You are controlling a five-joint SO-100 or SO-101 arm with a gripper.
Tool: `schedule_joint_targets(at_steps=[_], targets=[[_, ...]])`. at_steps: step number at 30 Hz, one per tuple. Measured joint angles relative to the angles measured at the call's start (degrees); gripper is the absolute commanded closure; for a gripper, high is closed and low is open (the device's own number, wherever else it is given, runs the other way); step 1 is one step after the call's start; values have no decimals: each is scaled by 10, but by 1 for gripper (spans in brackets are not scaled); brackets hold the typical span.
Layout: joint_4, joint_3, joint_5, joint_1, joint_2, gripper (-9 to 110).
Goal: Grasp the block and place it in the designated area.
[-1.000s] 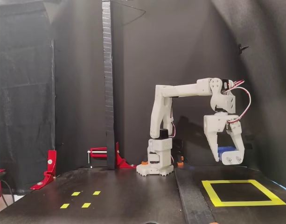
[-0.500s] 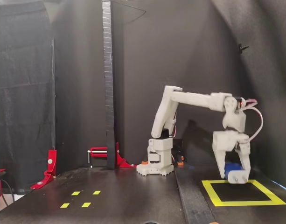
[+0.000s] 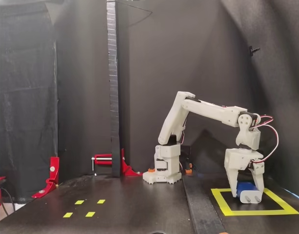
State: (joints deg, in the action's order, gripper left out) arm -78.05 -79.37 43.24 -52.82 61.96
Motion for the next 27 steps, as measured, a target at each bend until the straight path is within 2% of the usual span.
schedule_joint_targets(at_steps=[5,13,27], targets=[[4,0,0,4,0,83],[-13,0,4,6,-1,62],[-18,0,13,6,-1,61]])
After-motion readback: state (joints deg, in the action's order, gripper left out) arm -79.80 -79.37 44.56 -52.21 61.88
